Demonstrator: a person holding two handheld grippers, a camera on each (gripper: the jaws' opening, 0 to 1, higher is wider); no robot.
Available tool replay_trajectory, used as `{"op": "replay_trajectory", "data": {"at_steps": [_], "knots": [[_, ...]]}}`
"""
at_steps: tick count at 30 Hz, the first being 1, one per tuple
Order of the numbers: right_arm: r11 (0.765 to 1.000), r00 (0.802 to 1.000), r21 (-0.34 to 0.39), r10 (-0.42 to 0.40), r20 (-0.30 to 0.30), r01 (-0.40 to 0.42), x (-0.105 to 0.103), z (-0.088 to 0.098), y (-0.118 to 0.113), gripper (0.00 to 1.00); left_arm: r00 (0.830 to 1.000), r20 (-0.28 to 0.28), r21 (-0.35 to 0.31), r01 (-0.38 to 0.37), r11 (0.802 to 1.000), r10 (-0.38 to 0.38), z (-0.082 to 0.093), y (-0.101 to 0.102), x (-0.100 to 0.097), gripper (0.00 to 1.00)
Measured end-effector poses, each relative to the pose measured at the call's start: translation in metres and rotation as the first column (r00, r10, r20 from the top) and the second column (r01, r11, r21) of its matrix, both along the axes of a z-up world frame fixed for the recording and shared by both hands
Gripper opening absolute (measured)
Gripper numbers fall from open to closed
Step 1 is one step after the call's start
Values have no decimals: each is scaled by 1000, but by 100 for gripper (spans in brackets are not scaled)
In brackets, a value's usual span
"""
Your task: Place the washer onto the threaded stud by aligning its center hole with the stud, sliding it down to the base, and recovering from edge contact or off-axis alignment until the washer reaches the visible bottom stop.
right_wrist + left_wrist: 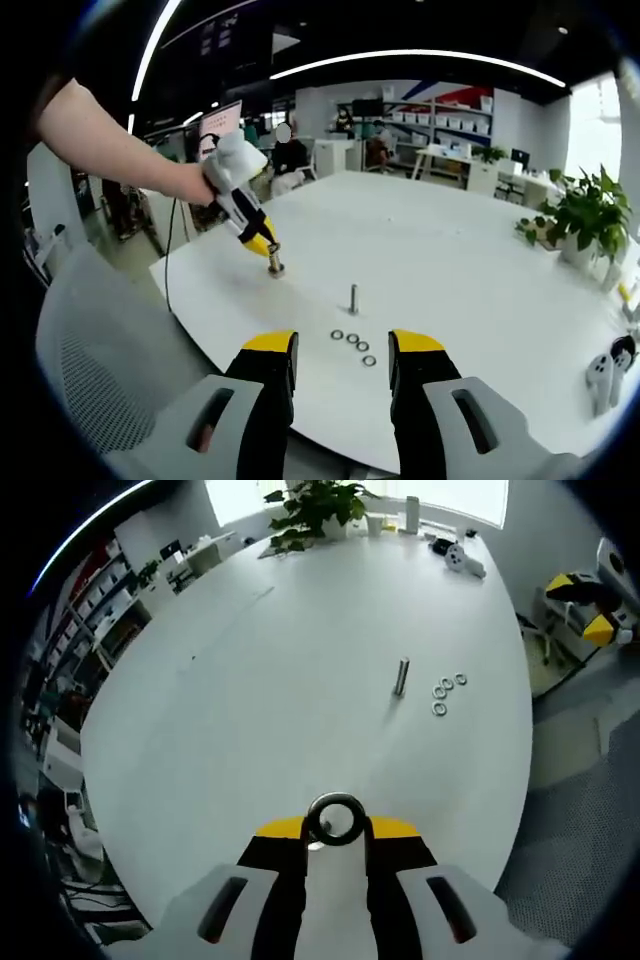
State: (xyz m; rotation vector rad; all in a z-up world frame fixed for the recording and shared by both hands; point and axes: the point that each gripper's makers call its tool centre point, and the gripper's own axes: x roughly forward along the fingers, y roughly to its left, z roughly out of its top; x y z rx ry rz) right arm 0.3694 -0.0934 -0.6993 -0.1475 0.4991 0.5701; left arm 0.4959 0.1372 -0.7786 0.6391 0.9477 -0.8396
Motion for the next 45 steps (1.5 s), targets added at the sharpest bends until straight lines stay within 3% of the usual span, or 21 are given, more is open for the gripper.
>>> {"op": "replay_trajectory", "data": {"at_steps": [11,30,45], "knots": [[1000,1000,-4,0,-2,0,0,-1,0,38,1000,10,49,-11,999,10,-5,19,10,19],[1000,1000,-17,-3,-8,3,0,-3,-1,38,1000,-19,80,-5,997,6,-22,23,14,19],[999,1000,-31,-11,-10,11,0,-4,-3,38,999,-48,70,-23,997,26,-48,26,17,19]]}}
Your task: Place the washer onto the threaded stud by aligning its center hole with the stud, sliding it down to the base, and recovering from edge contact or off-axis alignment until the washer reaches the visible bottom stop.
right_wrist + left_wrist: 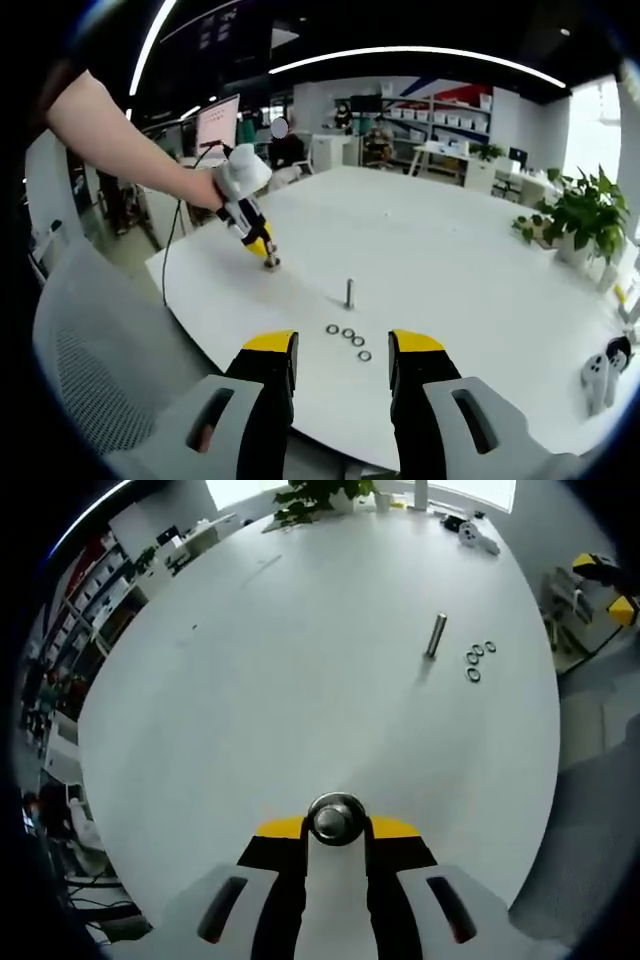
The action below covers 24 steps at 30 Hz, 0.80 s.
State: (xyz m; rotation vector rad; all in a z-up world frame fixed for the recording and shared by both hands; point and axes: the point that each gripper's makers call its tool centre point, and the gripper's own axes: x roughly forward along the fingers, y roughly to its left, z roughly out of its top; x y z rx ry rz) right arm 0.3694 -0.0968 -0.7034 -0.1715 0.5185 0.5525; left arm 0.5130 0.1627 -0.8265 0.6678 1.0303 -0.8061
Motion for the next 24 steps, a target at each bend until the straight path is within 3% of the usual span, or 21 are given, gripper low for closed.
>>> {"op": "replay_trajectory", "data": {"at_steps": [16,24], "knots": [[1000,1000,-23,-8,-5,8,0,-2,-2,38,997,-20,-49,-69,996,69,-24,1,-1,20],[999,1000,-33,-13,-4,13,0,-2,-4,38,997,-10,-73,-71,995,71,-22,-1,-2,21]]}}
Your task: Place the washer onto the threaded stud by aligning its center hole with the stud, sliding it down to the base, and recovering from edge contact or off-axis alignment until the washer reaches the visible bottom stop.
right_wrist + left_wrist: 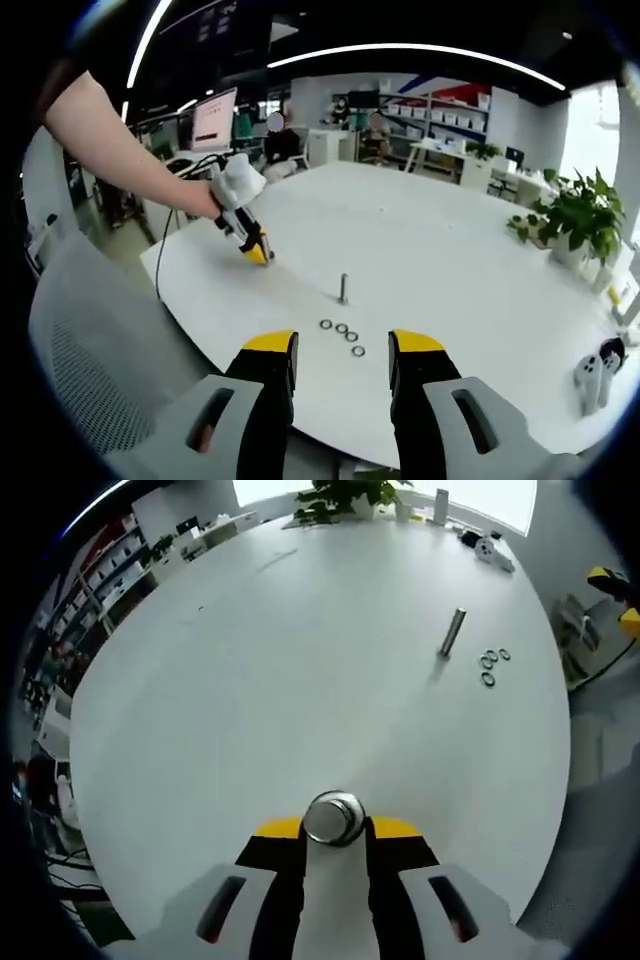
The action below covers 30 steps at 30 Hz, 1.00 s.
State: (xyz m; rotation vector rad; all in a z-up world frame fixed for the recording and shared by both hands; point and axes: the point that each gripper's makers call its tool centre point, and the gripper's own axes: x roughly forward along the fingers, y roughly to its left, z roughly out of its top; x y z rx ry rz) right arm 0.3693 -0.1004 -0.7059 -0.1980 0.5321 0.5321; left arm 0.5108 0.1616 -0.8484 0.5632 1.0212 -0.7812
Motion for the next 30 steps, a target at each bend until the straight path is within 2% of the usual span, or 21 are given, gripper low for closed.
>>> {"op": "replay_trajectory", "data": {"at_steps": [6,9,17,21,24,27,30], "knots": [[1000,1000,-8,2,-4,-2,0,-1,0,38,1000,16,-17,-23,1000,23,8,1,-2,27],[1000,1000,-14,13,-6,-13,-1,-2,1,38,999,30,-22,-27,999,28,14,2,-4,27],[1000,1000,-10,24,-3,-24,-1,-1,4,38,990,99,-71,-98,993,105,42,9,-23,28],[1000,1000,0,19,-4,-19,-1,-1,3,38,968,122,-174,-196,965,219,62,7,-34,28],[1000,1000,4,26,-7,-26,-1,-1,5,38,954,186,-229,-192,954,236,82,-1,-37,28],[999,999,6,35,-10,-35,-2,-2,6,38,951,199,-256,-181,950,235,95,-7,-50,28],[999,999,1,43,-10,-43,-2,-2,7,38,936,218,-317,-201,927,277,105,-5,-56,28]]}}
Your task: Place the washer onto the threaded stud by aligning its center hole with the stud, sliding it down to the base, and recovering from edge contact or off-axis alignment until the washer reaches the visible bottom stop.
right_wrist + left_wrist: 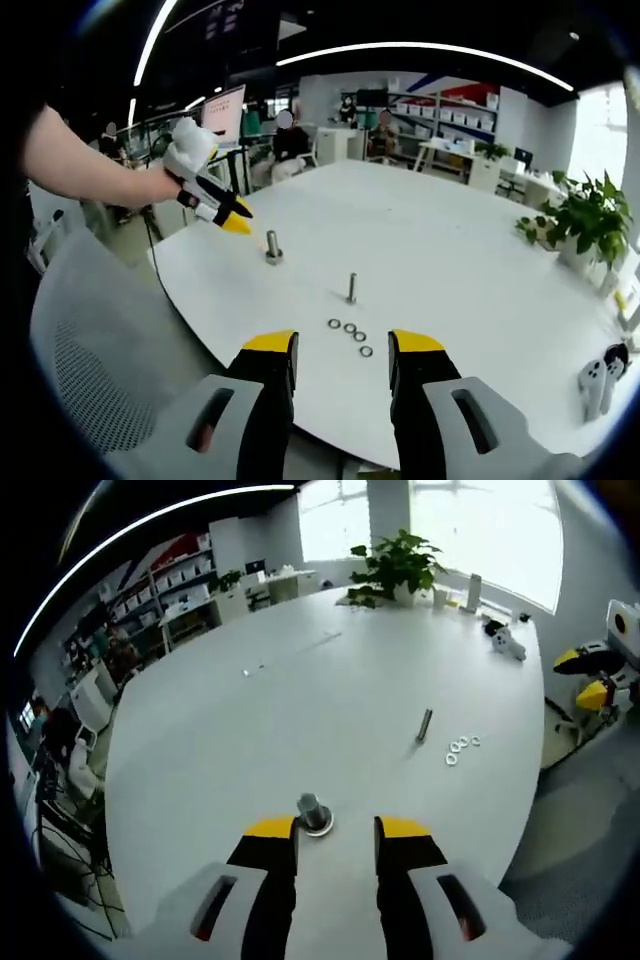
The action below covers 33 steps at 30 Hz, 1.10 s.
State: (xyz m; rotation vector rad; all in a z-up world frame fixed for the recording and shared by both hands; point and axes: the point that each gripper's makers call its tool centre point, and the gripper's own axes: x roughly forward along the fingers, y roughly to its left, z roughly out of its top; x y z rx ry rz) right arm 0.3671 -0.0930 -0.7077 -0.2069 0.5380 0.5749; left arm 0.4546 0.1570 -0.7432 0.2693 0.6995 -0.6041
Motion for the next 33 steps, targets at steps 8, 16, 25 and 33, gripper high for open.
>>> {"op": "replay_trajectory", "data": {"at_steps": [8,16,25,33], "knots": [[1000,1000,-3,15,1,-15,-1,0,2,38,998,52,-71,-41,997,44,17,5,-35,29],[1000,1000,-6,26,2,-26,-2,0,4,38,994,80,-113,-67,991,76,33,14,-67,30],[999,999,-8,32,3,-32,-2,0,4,38,988,136,-112,-58,992,74,59,22,-79,32],[999,1000,-9,31,2,-31,-2,-1,4,38,981,136,-182,-116,976,141,65,32,-82,32]]}}
